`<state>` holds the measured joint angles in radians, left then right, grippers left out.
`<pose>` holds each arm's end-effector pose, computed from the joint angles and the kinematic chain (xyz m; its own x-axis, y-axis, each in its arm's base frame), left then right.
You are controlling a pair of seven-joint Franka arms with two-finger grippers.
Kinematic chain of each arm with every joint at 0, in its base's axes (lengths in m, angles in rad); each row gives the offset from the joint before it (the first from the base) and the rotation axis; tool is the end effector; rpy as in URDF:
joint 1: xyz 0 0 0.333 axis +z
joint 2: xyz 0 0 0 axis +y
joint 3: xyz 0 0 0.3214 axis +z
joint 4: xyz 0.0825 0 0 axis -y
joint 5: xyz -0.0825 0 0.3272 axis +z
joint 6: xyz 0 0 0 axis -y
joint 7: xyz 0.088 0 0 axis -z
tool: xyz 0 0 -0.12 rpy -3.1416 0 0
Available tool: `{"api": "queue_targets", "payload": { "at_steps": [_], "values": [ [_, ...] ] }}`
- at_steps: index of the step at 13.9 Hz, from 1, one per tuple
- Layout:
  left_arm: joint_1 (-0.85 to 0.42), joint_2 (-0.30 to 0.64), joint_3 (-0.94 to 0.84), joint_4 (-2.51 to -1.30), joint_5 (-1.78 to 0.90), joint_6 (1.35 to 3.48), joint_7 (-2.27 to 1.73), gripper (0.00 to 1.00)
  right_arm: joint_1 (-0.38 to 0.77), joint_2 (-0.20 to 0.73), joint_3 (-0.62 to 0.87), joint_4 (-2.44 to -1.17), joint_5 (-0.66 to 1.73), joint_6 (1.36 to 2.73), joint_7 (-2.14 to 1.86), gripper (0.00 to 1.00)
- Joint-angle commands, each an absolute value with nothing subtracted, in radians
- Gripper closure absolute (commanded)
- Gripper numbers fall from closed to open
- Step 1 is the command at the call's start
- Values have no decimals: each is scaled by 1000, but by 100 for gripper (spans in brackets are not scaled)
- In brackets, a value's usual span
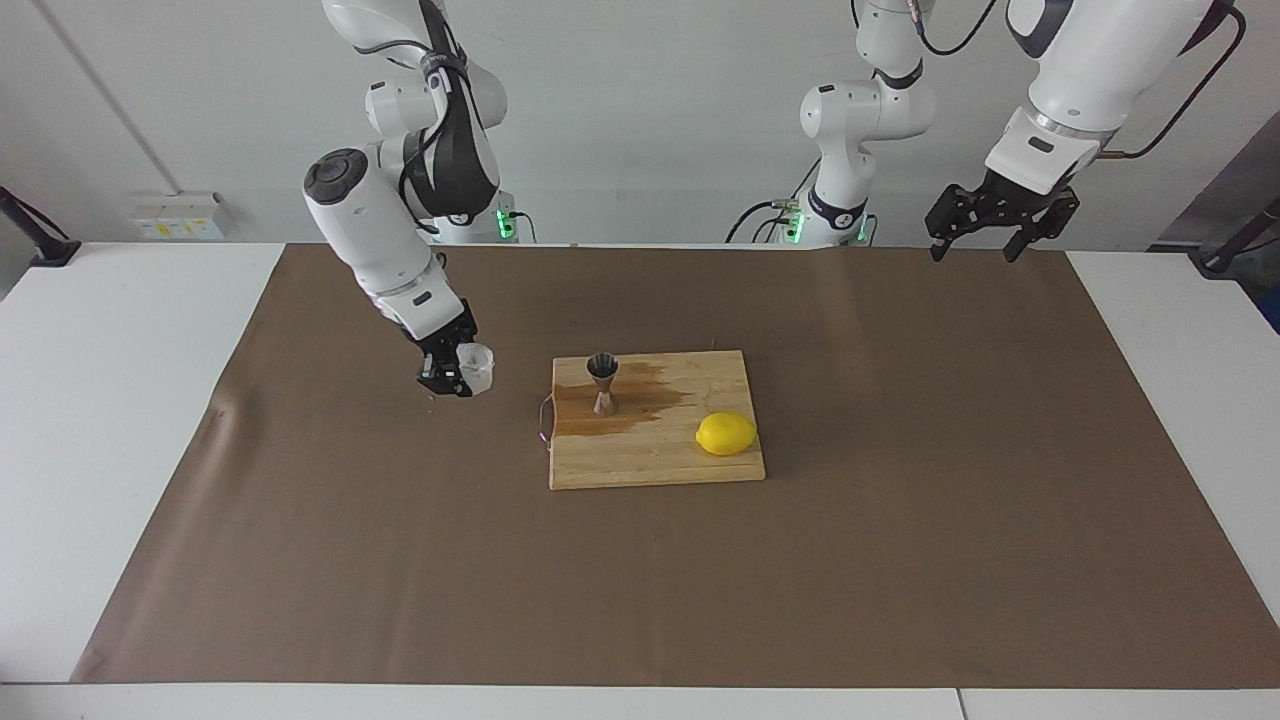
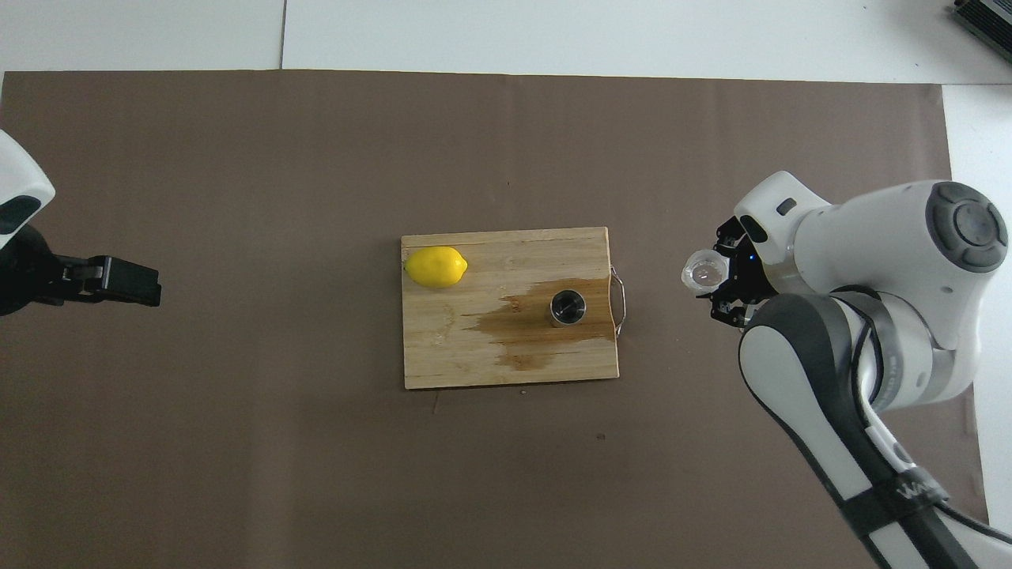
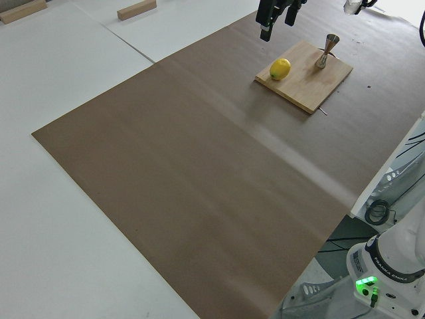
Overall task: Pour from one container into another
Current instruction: 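Lift the white cup with the right gripper over the metal cup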
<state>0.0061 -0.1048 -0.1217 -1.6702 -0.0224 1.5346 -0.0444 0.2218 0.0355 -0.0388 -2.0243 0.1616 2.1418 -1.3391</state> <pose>0.4559 -0.0591 0.6225 0.9970 -0.0708 -0.0320 -0.0706 -0.9975 0.0083 0.5090 0.1031 0.4586 0.1254 0.9800 0.1543 0.9902 -0.1332 0.0415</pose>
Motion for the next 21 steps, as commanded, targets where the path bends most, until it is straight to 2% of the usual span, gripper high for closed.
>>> {"api": "queue_targets", "payload": {
  "at_steps": [1,3,10,21],
  "values": [
    [8,-130,-120,-1694,-23,1532,-49,0,285,80,-41,-1896,36,2034,-1171,100],
    [8,-130,-121,-1694,-23,1532,-49,0,340,112,-41,-1833,-14,1982,-1082,100],
    [8,-130,-121,-1694,-23,1532,-49,0,471,201,-41,-1730,-175,1928,-954,100],
    [8,-130,-120,-1694,-23,1532,-48,0,592,253,-37,-1744,-478,1879,-936,100]
  ]
}}
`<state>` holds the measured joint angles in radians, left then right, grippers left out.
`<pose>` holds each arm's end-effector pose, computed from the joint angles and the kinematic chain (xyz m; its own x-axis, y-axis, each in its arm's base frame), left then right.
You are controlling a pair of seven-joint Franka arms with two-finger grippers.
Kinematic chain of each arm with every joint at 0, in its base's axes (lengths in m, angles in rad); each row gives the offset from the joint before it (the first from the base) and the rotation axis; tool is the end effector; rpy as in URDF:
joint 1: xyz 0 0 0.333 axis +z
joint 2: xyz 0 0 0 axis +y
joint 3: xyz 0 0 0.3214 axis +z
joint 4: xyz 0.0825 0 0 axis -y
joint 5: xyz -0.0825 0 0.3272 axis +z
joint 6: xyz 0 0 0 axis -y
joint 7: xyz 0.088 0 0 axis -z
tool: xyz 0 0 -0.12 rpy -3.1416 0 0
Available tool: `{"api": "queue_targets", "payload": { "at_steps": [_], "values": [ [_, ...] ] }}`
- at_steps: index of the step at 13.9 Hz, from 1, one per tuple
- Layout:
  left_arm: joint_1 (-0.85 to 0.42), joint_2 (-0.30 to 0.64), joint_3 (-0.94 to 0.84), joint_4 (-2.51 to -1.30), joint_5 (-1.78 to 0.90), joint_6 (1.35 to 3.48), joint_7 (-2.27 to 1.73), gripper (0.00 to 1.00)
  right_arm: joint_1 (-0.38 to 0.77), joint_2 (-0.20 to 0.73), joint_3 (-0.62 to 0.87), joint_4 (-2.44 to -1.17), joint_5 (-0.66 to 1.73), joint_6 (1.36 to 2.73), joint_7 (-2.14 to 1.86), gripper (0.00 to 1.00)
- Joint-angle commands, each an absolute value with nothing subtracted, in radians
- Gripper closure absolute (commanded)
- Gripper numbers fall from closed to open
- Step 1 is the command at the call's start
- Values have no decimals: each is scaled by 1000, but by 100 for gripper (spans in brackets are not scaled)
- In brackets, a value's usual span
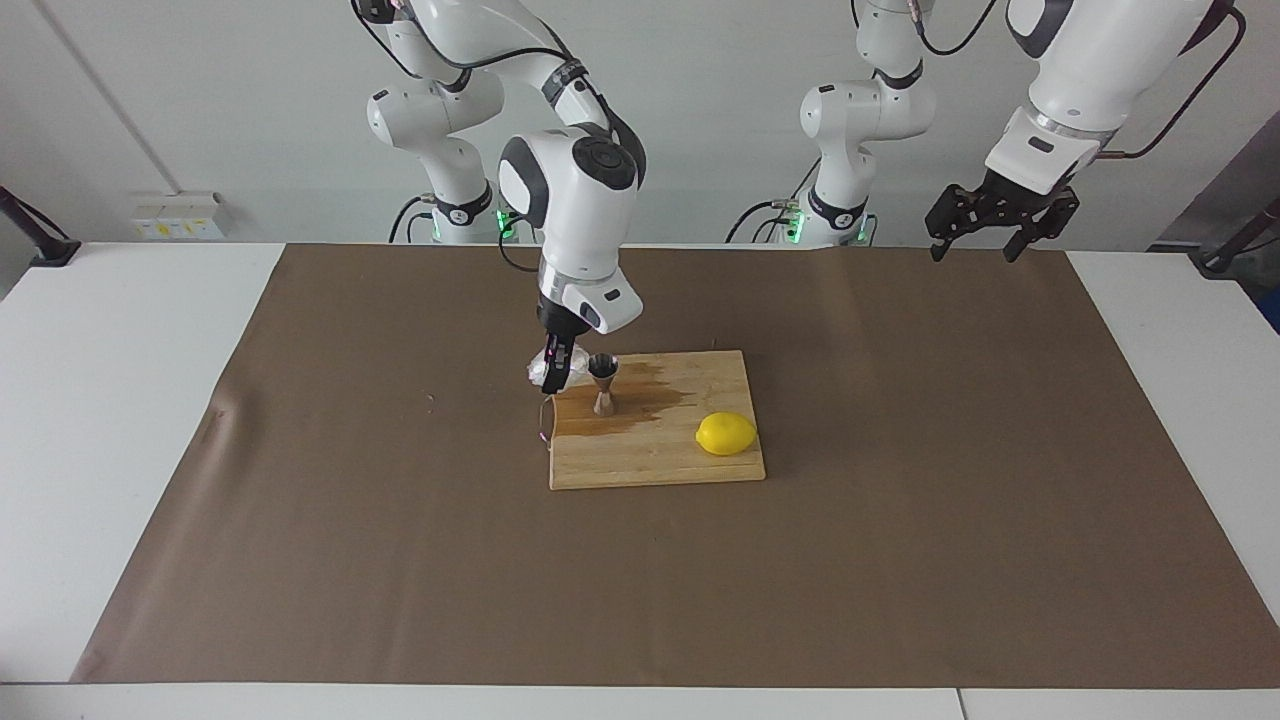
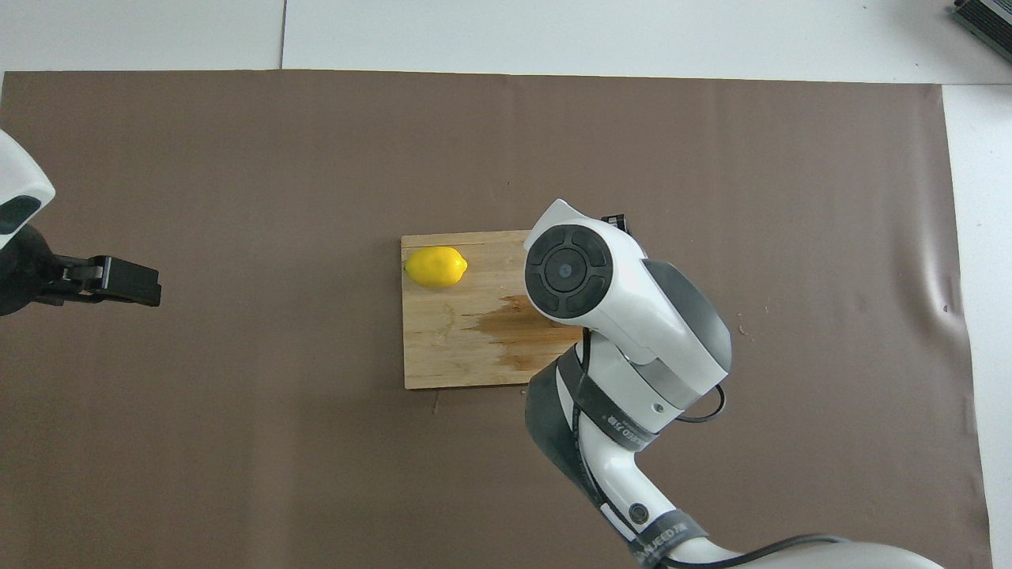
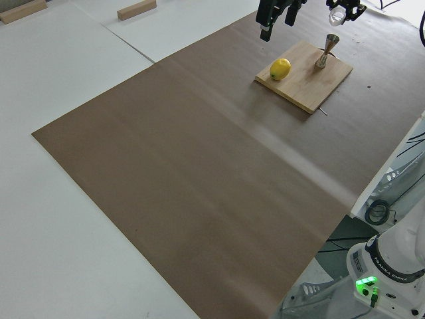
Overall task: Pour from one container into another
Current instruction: 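Lift the white cup with the right gripper over the metal cup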
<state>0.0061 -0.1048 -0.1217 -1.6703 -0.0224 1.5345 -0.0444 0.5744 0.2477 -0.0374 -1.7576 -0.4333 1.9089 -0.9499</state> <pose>0.4559 -0.0591 0.6224 0.9970 -0.0708 -0.0322 -0.0706 -0.9975 0.0083 0.5067 0.2625 0.4410 -0.0507 0.9197 -0.3894 0.9864 0.1071 0.1246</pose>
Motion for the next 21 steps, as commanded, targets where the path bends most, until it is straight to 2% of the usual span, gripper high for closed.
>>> {"api": "queue_targets", "payload": {
  "at_steps": [1,11,21],
  "values": [
    [8,-130,-121,-1694,-23,1532,-49,0,601,253,-37,-1743,-498,1872,-936,100],
    [8,-130,-120,-1694,-23,1532,-49,0,679,261,-37,-1744,-638,1801,-891,100],
    [8,-130,-120,-1694,-23,1532,-49,0,713,255,-35,-1769,-706,1789,-845,100]
  ]
}}
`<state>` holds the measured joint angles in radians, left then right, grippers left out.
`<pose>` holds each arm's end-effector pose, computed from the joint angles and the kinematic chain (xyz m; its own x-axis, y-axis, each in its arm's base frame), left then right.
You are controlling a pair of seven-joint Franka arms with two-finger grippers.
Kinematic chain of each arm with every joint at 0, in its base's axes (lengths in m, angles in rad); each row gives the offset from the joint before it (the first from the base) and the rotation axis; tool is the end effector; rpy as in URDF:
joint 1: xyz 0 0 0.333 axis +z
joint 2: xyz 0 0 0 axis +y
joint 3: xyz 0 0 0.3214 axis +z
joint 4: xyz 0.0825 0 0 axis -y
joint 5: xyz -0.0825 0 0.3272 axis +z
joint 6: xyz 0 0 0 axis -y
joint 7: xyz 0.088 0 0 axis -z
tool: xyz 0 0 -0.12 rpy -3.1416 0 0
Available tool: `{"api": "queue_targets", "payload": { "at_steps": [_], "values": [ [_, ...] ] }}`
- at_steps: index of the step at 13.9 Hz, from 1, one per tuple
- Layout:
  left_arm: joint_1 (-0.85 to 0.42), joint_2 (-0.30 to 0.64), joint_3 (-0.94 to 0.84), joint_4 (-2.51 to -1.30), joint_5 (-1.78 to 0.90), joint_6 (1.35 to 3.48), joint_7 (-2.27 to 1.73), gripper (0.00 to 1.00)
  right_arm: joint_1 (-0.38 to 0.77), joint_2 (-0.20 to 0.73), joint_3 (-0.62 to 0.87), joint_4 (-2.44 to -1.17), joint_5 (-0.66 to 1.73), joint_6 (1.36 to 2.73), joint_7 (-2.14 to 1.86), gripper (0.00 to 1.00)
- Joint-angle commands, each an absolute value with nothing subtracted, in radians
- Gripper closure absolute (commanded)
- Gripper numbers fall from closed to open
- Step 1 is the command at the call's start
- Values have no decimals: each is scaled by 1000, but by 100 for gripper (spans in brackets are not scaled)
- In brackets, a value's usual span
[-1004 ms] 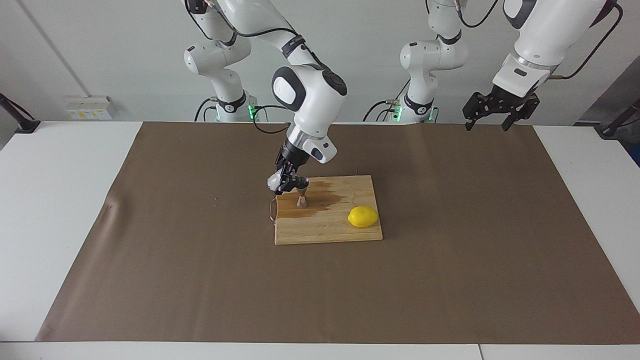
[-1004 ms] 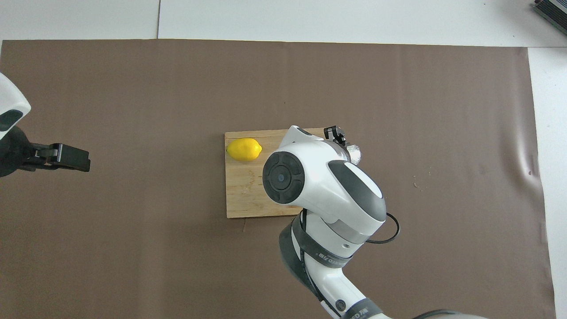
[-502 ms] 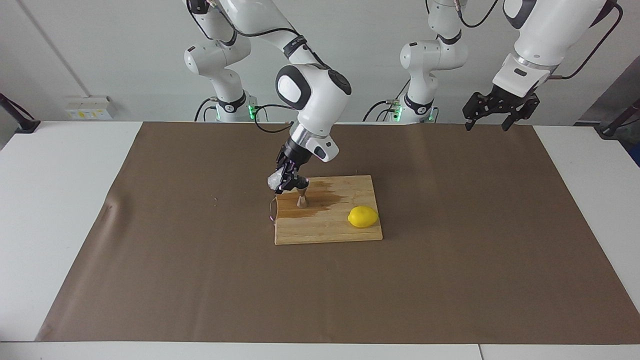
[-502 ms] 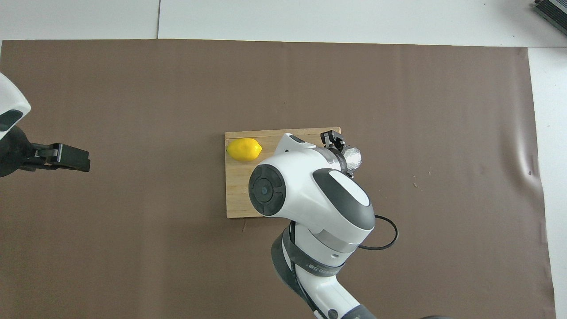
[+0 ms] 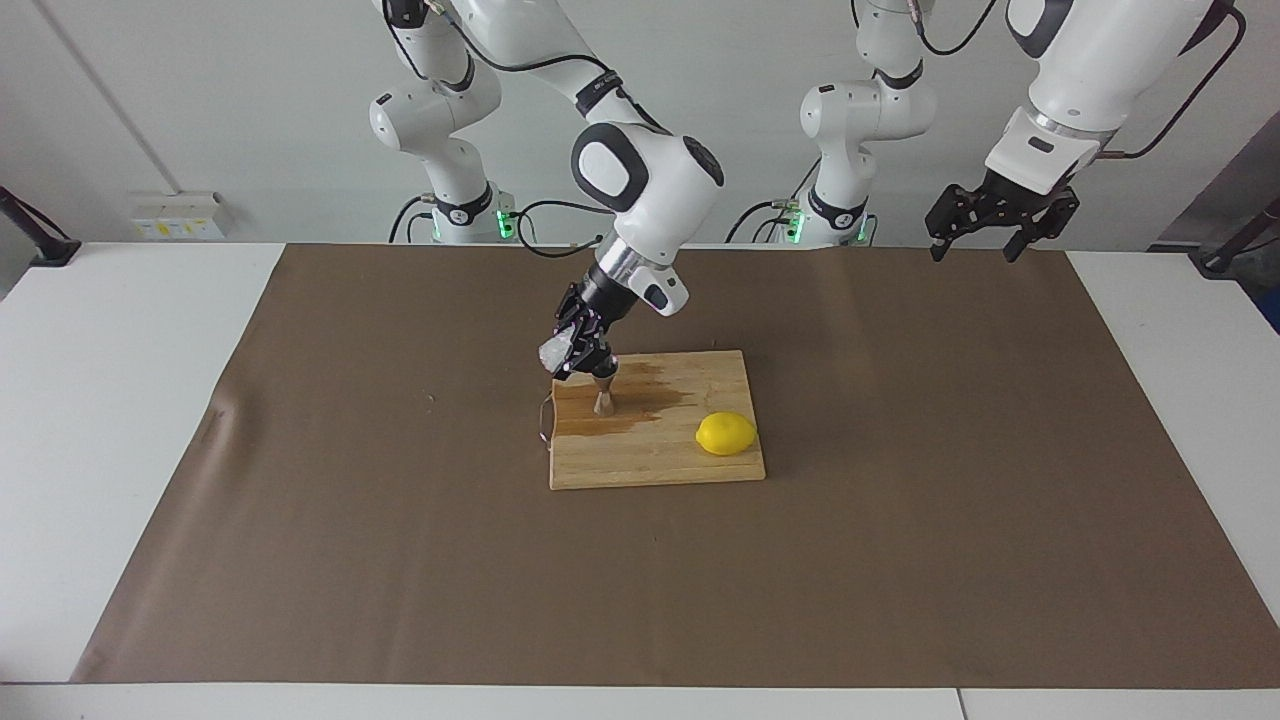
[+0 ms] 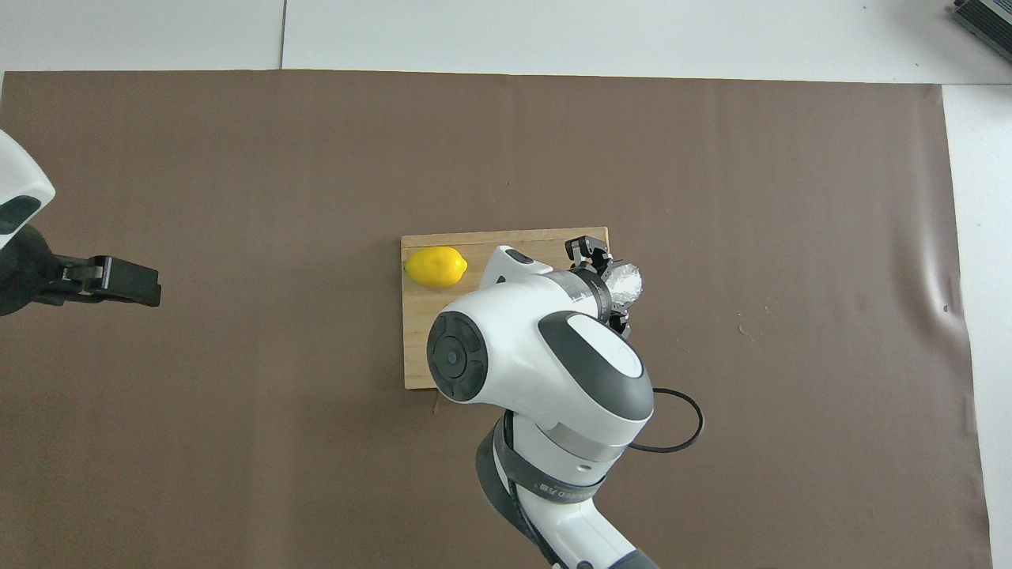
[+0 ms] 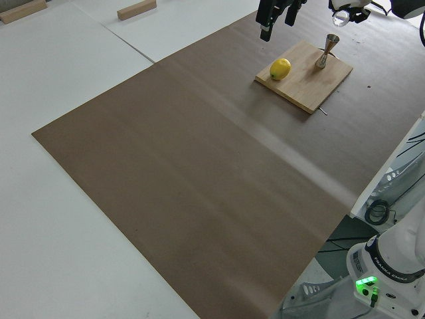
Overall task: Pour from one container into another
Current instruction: 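Tilt the white cup into the metal cup with the right gripper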
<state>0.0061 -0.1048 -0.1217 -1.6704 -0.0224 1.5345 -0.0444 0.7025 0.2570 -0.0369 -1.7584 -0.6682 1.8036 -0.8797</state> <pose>0.4559 -0.0591 0.6224 0.9970 -0.0708 -0.0323 -0.0706 -0.9975 0.0083 0.4780 0.3015 0.4402 -0.1093 0.7925 -0.6000 0.9529 0.2554 0.1638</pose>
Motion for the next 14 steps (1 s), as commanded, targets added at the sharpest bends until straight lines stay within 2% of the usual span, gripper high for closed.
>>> {"api": "queue_targets", "payload": {
  "at_steps": [1,8,14],
  "values": [
    [8,-130,-121,-1694,-23,1532,-49,0,715,253,-35,-1775,-718,1795,-836,100],
    [8,-130,-121,-1694,-23,1532,-48,0,738,222,-37,-1842,-779,1805,-761,100],
    [8,-130,-120,-1694,-21,1532,-49,0,767,241,-35,-1868,-856,1804,-686,100]
  ]
}}
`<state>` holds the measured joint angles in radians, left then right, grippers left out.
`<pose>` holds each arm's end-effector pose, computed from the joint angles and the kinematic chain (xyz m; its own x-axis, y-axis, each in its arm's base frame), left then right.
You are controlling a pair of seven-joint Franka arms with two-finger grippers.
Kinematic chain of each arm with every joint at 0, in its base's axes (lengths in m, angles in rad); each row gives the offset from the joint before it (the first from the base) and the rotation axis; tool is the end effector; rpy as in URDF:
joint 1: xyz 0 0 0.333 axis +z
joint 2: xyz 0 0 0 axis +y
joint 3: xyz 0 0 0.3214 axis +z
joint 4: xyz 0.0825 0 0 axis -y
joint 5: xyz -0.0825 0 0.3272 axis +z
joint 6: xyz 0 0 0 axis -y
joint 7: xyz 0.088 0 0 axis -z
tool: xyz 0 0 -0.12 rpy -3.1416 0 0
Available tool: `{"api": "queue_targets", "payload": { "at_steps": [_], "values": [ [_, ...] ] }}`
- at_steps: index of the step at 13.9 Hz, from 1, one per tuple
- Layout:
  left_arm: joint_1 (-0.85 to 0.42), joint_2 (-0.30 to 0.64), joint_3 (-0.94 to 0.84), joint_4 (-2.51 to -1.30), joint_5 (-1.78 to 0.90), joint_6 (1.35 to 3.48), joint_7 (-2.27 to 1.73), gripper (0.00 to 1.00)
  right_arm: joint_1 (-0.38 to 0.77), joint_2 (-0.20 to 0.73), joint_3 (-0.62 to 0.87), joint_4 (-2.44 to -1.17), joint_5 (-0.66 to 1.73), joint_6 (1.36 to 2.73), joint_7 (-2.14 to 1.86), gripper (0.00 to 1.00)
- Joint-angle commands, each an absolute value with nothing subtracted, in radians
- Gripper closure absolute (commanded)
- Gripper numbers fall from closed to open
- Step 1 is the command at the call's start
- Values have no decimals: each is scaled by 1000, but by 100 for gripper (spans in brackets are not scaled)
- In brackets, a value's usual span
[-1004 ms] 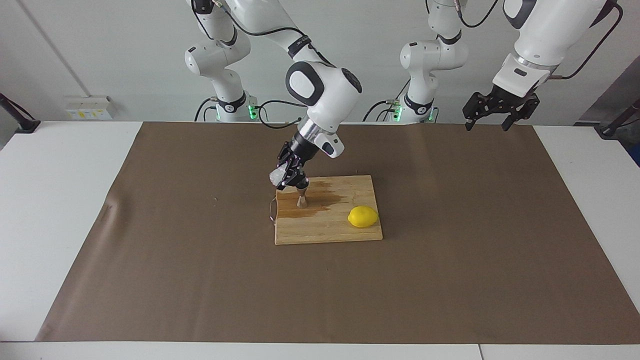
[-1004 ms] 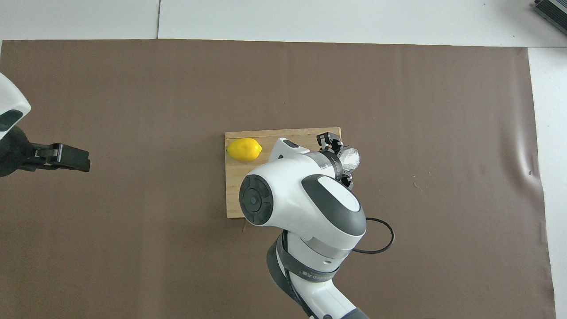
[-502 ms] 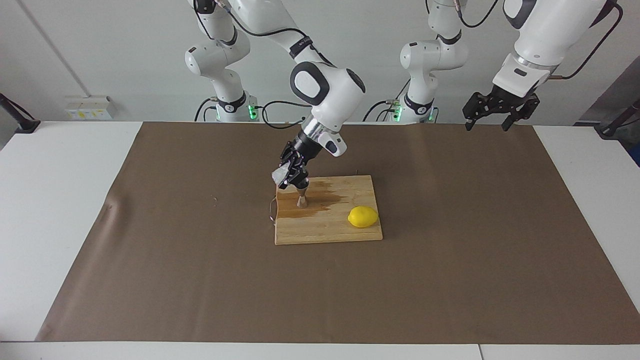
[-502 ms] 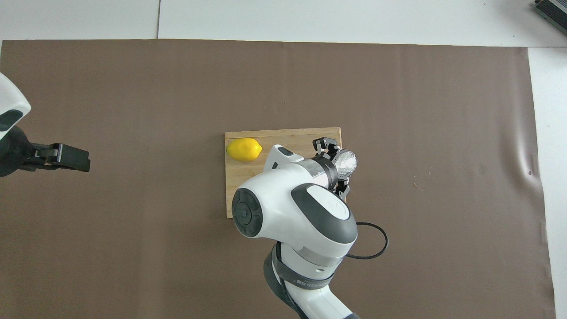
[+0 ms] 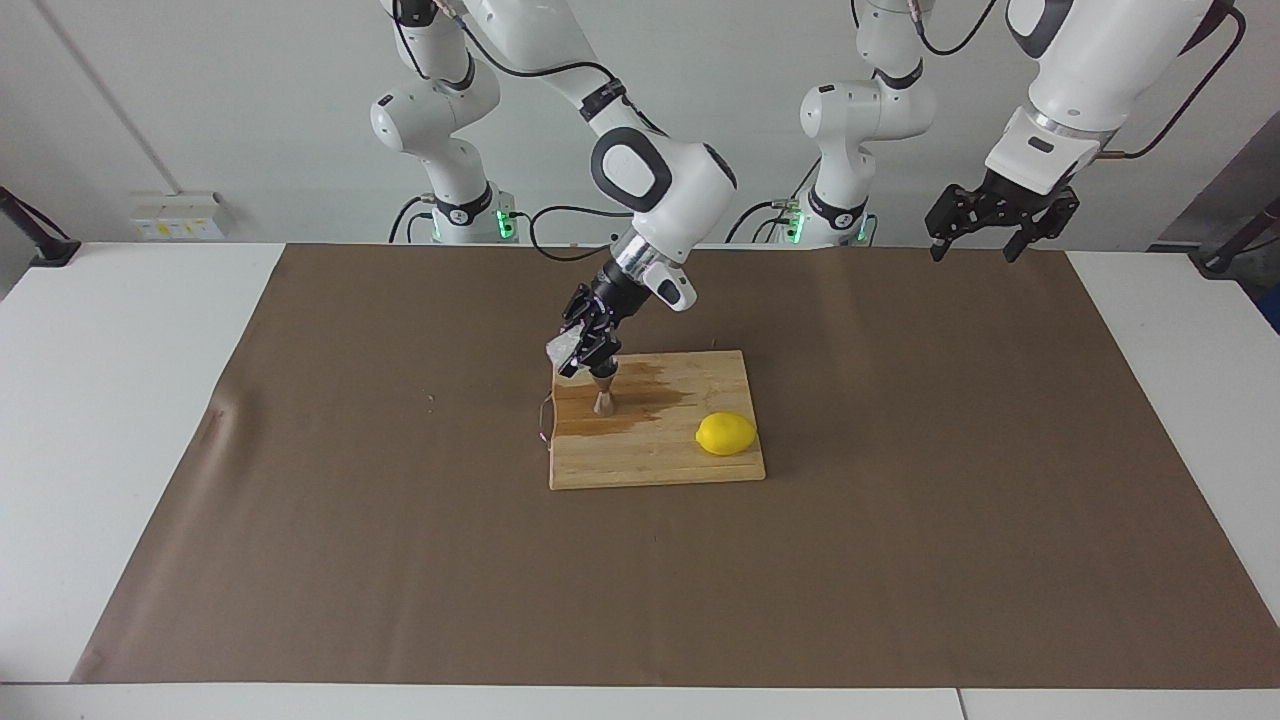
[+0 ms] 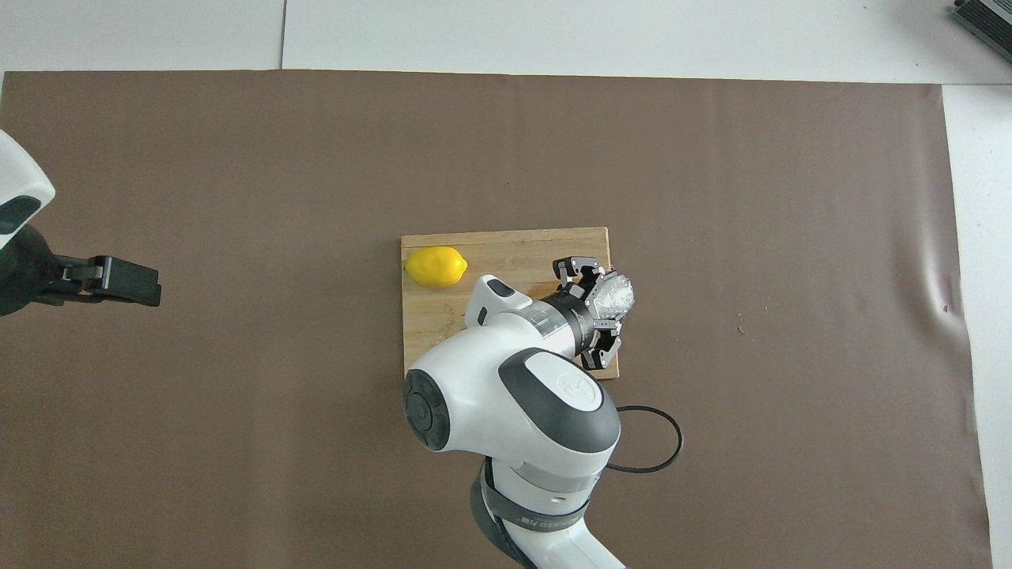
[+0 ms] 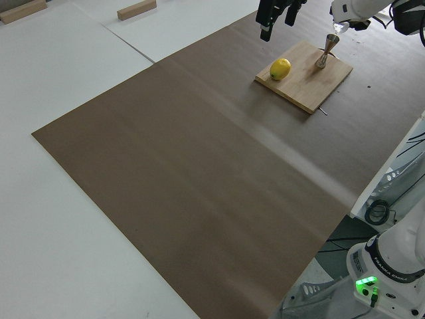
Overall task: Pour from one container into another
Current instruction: 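Tilt the white cup into the metal cup with the right gripper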
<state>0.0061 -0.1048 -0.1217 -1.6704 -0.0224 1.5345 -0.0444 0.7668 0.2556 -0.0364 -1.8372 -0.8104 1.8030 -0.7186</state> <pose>0.4559 -0.0591 0.6224 0.9970 -0.0708 -0.0323 -0.0706 -0.9975 0.0083 0.4561 0.3165 0.4181 -0.0429 0.7315 -0.6805 0.9260 0.2848 0.2477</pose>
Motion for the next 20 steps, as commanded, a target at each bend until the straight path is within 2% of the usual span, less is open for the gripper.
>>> {"api": "queue_targets", "payload": {
  "at_steps": [1,20],
  "values": [
    [8,-130,-120,-1694,-23,1532,-49,0,767,242,-35,-1868,-867,1804,-681,100],
    [8,-130,-120,-1695,-21,1532,-49,0,793,232,-35,-1888,-900,1796,-678,100]
  ]
}}
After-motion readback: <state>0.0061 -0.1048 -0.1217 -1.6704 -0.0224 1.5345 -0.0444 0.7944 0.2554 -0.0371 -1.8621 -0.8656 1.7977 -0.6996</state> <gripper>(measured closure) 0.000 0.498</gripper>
